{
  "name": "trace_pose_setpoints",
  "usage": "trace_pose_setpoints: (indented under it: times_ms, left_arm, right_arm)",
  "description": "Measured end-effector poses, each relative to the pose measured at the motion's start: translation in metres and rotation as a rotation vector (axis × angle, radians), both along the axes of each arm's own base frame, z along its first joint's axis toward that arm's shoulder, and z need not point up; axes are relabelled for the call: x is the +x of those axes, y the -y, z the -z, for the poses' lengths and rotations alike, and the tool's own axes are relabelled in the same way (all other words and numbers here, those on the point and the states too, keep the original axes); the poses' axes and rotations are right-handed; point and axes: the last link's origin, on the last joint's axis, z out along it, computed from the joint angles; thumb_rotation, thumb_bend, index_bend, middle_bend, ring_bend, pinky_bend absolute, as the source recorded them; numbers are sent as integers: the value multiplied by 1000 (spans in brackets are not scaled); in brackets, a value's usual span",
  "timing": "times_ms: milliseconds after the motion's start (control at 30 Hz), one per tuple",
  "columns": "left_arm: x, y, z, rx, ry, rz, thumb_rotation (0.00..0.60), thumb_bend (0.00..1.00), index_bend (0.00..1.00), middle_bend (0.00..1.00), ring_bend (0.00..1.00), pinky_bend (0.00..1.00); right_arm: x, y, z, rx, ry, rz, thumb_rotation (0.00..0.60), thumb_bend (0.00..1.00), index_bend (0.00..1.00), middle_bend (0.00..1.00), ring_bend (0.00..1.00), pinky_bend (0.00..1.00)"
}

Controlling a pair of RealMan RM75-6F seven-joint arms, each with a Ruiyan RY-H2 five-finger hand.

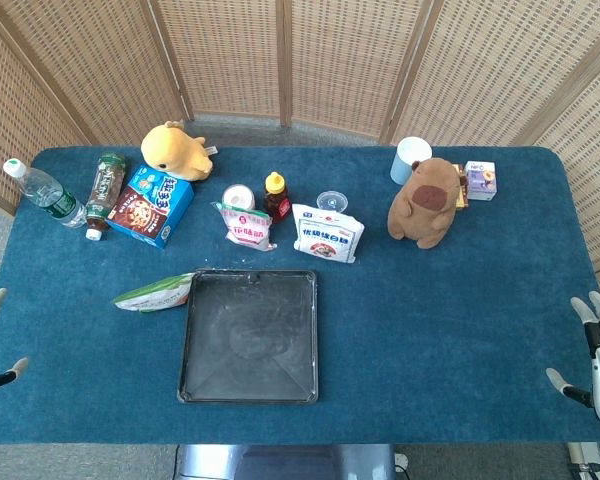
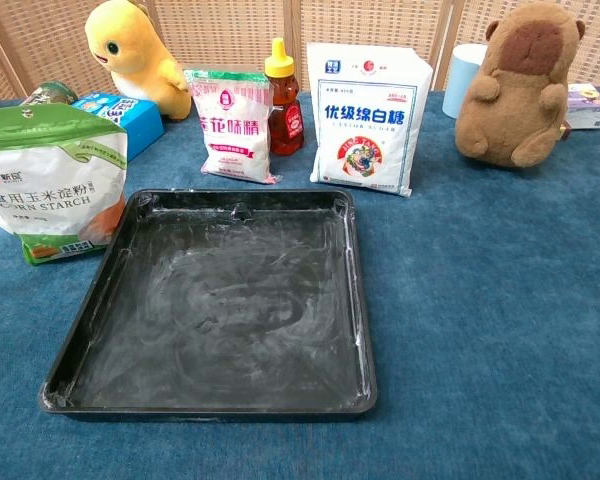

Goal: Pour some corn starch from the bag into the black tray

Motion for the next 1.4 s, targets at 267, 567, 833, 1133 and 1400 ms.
trace_pose_setpoints:
  times_ms: [267, 567, 833, 1133, 1400]
  left_arm:
    - [-4, -5, 5, -19, 7, -14, 600, 163, 0, 0, 0, 80]
    - [-3, -34, 31, -78, 105, 34, 600, 163, 9, 0, 0, 80]
    - [12, -69, 72, -151, 188, 91, 600, 162, 19, 0, 0, 80]
    - [18, -97, 112, -196, 211, 75, 600, 161, 71, 0, 0, 80]
    - [31, -120, 143, -203, 235, 96, 600, 161, 120, 0, 0, 80]
  right_arm:
    - [0, 0, 0, 2, 4, 2, 600, 78, 109, 3, 0, 0]
    - [0, 0, 0, 8, 15, 2, 600, 78, 108, 4, 0, 0]
    - [-2, 1, -2, 1, 17, 7, 600, 79, 108, 4, 0, 0]
    - [-3, 2, -1, 5, 24, 11, 600, 78, 109, 4, 0, 0]
    - [-4, 2, -1, 10, 32, 15, 600, 79, 108, 4, 0, 0]
